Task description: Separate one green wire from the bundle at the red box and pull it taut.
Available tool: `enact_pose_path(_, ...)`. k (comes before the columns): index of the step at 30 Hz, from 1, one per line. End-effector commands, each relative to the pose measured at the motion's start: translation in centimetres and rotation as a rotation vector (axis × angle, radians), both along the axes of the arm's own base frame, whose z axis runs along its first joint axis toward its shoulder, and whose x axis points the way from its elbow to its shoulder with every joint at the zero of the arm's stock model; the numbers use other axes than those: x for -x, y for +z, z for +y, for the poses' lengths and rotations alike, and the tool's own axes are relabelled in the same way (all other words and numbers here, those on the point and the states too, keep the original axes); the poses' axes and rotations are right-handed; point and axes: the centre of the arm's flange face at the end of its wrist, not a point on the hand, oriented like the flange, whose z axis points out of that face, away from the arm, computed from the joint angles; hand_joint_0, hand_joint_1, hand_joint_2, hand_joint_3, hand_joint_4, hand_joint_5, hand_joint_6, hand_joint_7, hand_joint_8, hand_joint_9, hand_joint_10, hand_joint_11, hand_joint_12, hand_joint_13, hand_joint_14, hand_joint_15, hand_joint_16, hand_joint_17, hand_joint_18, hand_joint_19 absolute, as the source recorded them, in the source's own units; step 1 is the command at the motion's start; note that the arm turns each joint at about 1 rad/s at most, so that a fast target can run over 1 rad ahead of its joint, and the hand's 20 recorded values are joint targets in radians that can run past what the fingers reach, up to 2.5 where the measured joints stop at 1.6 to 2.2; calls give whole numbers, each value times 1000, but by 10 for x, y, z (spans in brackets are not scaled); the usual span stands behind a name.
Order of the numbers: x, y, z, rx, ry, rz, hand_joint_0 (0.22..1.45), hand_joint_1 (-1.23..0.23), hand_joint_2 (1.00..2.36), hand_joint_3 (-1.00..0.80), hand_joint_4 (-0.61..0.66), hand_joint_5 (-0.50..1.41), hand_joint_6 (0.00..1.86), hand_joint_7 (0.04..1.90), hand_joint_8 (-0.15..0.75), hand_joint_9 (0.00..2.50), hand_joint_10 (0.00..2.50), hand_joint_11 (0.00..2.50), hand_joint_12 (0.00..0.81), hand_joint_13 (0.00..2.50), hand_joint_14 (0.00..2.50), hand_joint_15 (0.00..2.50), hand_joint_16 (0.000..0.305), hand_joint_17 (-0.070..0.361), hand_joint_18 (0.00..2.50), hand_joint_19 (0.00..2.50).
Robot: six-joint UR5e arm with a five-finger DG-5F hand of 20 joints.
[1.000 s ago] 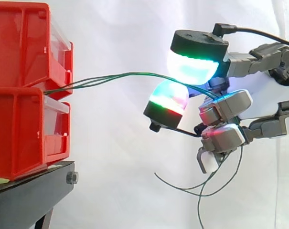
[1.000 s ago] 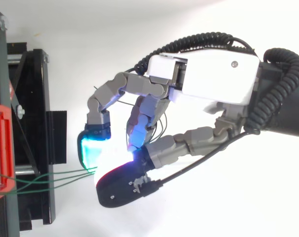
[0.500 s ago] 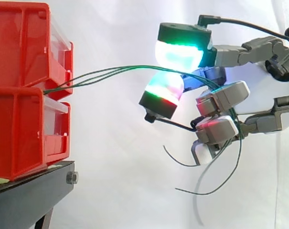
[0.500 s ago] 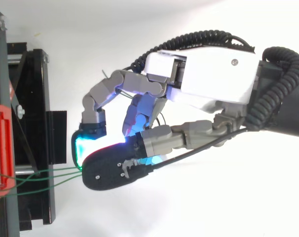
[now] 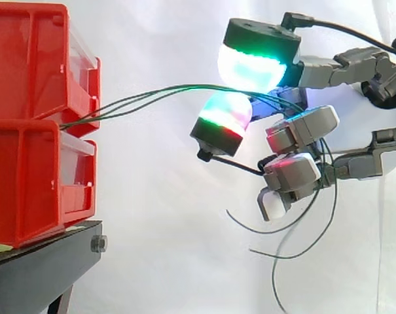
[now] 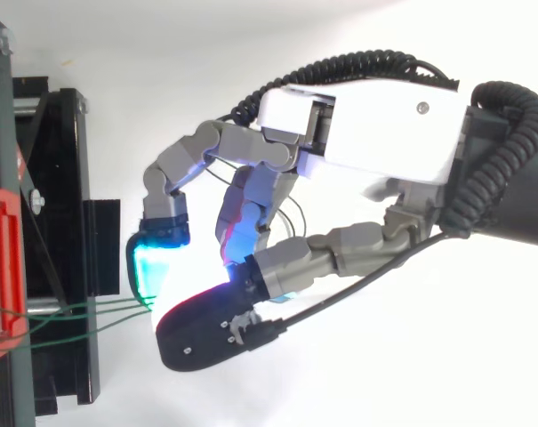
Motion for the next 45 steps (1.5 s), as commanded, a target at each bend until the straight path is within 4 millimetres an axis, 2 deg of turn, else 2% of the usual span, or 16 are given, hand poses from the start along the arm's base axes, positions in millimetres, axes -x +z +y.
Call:
enact_pose_path(1, 0, -1, 0, 0, 0, 1, 618, -723, 1022, -225, 73, -153, 894, 1070, 253, 1414, 6, 1662, 332, 1197, 29, 1059, 53, 119, 721, 744)
enact_pose_path(3, 0, -1, 0, 0, 0, 1, 623, -729, 1023, -190, 51, -155, 900, 1085, 259, 1413, 6, 1655, 336, 1199, 28, 1058, 53, 119, 724, 736)
enact_pose_path(8, 0, 0, -1, 0, -2, 0, 653, -773, 1024, -212, 10, -165, 923, 988, 241, 1368, 4, 1662, 331, 1181, 29, 1057, 53, 119, 720, 723)
enact_pose_path(10, 0, 0, -1, 0, -2, 0, 687, -843, 1019, -292, -7, -169, 924, 945, 231, 1343, 4, 1656, 323, 1160, 29, 1048, 52, 117, 714, 699)
enact_pose_path(13, 0, 0, -3, -2, -5, -1, 711, -866, 1014, -360, -16, -171, 926, 960, 233, 1337, 5, 1645, 320, 1159, 30, 1039, 51, 115, 705, 690)
enact_pose_path(19, 0, 0, -2, 0, -5, 0, 723, -868, 1000, -494, -13, -171, 929, 930, 237, 1332, 4, 1637, 320, 1156, 30, 1045, 50, 113, 698, 683)
enact_pose_path(23, 0, -1, -2, 0, -5, 1, 710, -857, 1000, -500, 6, -171, 929, 933, 240, 1342, 4, 1639, 322, 1159, 29, 1040, 50, 113, 702, 681)
enact_pose_path(26, 0, -1, -2, 0, -5, 1, 686, -839, 1000, -500, 31, -169, 928, 923, 243, 1344, 4, 1641, 320, 1159, 30, 1045, 50, 113, 703, 690)
enact_pose_path(31, 0, 0, -1, 0, -3, 0, 501, -813, 1000, -500, 91, -163, 918, 889, 274, 1372, 0, 1635, 353, 1193, 28, 1041, 55, 124, 742, 693)
enact_pose_path(32, 0, -1, -2, 0, -5, 1, 501, -810, 1000, -500, 92, -163, 917, 887, 280, 1374, 0, 1633, 356, 1193, 27, 1039, 55, 125, 742, 692)
enact_pose_path(35, 0, 0, -2, -1, -5, -1, 442, -766, 1000, -500, 112, -161, 902, 873, 310, 1383, 33, 1598, 385, 1219, 26, 1023, 61, 137, 775, 690)
enact_pose_path(36, 0, 0, -2, -1, -5, -1, 441, -694, 1000, -500, 110, -161, 900, 863, 316, 1393, 23, 1593, 388, 1221, 27, 1025, 62, 139, 784, 689)
enact_pose_path(37, 0, -1, -2, -3, -5, 1, 465, -625, 1000, -500, 107, -160, 893, 875, 299, 1395, 0, 1605, 376, 1215, 25, 1025, 60, 135, 771, 698)
enact_pose_path(40, 0, 0, -2, -3, -5, -1, 550, -553, 1000, -500, 77, -159, 880, 928, 263, 1390, 5, 1623, 339, 1189, 27, 1059, 54, 122, 720, 726)
enact_pose_path(45, 0, 0, -4, -3, -6, -1, 605, -638, 1015, -332, 69, -156, 887, 982, 255, 1389, 5, 1624, 332, 1183, 28, 1059, 52, 118, 709, 735)
